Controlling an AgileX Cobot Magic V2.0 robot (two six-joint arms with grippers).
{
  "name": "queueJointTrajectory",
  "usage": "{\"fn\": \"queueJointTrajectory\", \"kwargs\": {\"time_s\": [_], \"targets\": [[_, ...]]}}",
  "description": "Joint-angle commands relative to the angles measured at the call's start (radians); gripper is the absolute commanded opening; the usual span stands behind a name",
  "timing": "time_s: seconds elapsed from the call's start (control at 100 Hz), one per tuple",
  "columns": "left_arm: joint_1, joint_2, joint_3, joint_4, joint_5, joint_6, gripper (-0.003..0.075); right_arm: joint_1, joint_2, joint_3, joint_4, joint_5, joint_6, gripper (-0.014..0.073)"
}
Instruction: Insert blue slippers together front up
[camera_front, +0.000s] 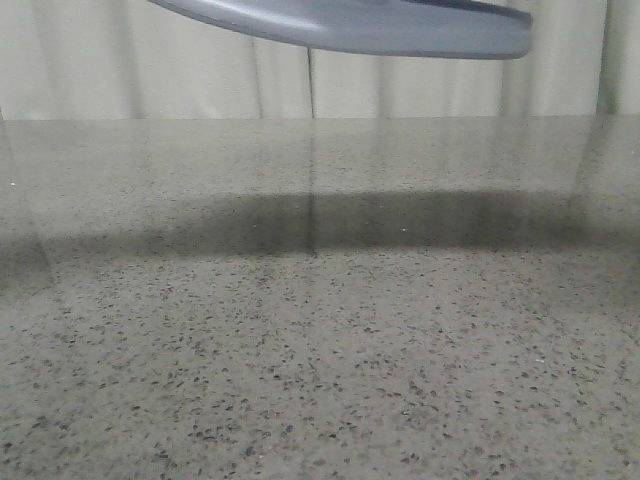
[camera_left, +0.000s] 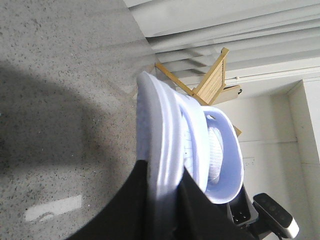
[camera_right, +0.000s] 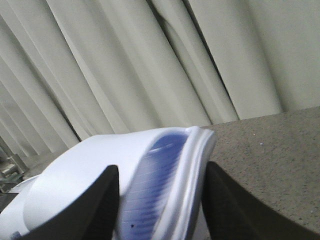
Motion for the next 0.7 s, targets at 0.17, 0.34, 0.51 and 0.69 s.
{"fn": "queueJointTrajectory", "kwargs": {"time_s": [0.17, 0.34, 0.51, 0.69], "targets": [[-0.011, -0.015, -0.026, -0.089, 0.045, -0.008, 0.0016, -0.004, -0.145, -0.034, 0.003, 0.158, -0.055, 0.03], [-0.011, -0.015, -0.026, -0.07, 0.01, -0.008, 0.0016, -0.004, -0.192, -0.034, 0.003, 0.215, -0.055, 0.03], [-0.011, -0.015, -0.026, -0.057, -0.017, -0.008, 0.0016, -0.004, -0.2, -0.034, 0.003, 0.217, -0.055, 0.03], [-0.011, -0.015, -0.019, -0.049, -0.041, -0.008, 0.0016, -0.004, -0.2, -0.034, 0.003, 0.215, -0.055, 0.03]]}}
